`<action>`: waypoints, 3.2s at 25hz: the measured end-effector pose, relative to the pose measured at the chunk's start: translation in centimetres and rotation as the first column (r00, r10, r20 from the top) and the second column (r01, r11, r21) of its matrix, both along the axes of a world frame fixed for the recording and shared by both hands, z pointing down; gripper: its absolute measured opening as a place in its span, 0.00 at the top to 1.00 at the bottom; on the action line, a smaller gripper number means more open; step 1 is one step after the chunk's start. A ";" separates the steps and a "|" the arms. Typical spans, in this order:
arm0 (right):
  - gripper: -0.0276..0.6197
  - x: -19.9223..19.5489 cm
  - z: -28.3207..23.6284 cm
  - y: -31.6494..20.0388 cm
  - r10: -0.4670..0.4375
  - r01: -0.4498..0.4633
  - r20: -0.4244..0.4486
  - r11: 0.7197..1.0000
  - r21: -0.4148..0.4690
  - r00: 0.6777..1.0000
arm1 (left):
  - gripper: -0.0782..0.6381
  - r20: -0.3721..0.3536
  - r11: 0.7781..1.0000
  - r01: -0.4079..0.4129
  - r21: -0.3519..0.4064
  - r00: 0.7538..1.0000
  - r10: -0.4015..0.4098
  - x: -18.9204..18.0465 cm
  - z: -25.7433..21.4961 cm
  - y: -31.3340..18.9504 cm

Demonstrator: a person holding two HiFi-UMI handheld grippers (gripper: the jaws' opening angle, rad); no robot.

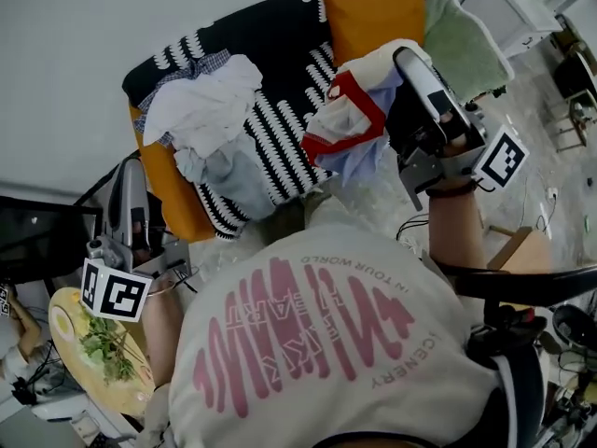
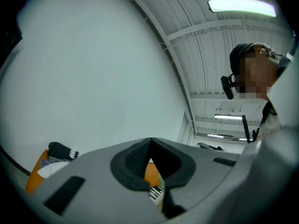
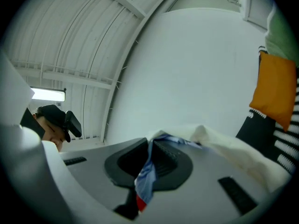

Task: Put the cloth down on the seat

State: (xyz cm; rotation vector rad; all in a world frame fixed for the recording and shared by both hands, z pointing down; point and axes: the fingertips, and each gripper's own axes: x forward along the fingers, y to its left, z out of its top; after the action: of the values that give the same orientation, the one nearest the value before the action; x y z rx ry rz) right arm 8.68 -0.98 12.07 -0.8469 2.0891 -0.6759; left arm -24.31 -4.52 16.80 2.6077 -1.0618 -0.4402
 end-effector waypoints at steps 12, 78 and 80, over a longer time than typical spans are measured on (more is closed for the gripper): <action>0.91 -1.5 5.7 -13.0 -0.253 0.256 0.039 0.948 -0.188 0.967 | 0.88 0.054 0.972 0.232 -0.035 0.972 -0.230 -0.3 -0.6 -2.4; 0.91 0.4 64.4 -28.8 -0.604 -0.154 -0.221 0.161 -0.975 0.766 | 0.88 0.368 0.679 0.656 -0.329 0.751 -0.548 -0.5 9.1 -15.6; 0.91 0.3 64.9 -28.5 -0.601 -0.154 -0.217 0.155 -0.976 0.770 | 0.88 0.377 0.679 0.653 -0.335 0.753 -0.539 -0.5 9.5 -15.9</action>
State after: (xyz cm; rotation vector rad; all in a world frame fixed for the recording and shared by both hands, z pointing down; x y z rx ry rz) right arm 8.96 -29.53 76.97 -1.5639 2.1226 -2.4569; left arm -24.78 -20.41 26.34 1.8748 -1.8714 0.0293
